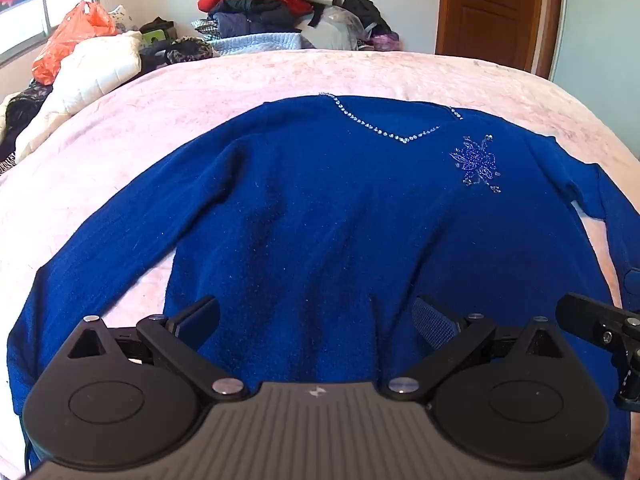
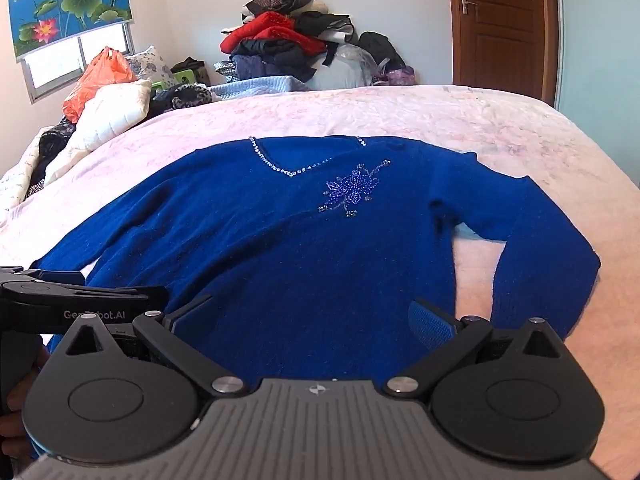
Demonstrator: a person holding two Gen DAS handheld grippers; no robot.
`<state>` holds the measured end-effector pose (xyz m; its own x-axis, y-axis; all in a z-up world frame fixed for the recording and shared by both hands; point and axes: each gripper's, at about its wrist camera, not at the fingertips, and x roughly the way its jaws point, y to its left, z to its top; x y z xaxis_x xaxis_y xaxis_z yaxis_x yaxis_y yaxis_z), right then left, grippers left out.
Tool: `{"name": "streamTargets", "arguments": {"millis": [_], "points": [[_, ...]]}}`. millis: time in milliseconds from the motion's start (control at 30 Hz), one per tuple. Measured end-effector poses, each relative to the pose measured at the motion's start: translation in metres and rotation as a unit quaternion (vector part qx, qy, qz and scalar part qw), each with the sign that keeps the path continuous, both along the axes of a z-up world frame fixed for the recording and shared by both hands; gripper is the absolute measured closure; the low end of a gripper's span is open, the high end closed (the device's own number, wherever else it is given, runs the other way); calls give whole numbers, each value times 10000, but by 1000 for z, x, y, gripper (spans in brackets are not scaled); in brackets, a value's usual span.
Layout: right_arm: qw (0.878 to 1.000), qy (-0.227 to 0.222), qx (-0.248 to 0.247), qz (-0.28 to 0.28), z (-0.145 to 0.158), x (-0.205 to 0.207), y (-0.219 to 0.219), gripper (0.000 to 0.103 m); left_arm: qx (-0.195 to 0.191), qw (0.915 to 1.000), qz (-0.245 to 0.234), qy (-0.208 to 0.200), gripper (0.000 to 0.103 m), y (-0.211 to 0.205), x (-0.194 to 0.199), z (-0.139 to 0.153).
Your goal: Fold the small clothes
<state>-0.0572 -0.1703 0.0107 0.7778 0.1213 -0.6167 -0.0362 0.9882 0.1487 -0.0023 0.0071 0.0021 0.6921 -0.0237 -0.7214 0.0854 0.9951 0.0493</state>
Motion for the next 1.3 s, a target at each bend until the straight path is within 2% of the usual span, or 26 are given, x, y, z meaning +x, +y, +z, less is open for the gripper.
{"name": "streamTargets", "arguments": {"millis": [300, 600, 1300], "points": [[10000, 20, 2, -10, -2, 1, 0, 0, 69, 9998, 154, -49, 0, 1, -1, -2], [10000, 30, 9, -5, -3, 1, 0, 0, 373, 9993, 97, -12, 0, -7, -1, -6], [9996, -193, -194, 91, -2, -6, 5, 0, 308, 9994, 92, 85, 0, -7, 1, -10]]}}
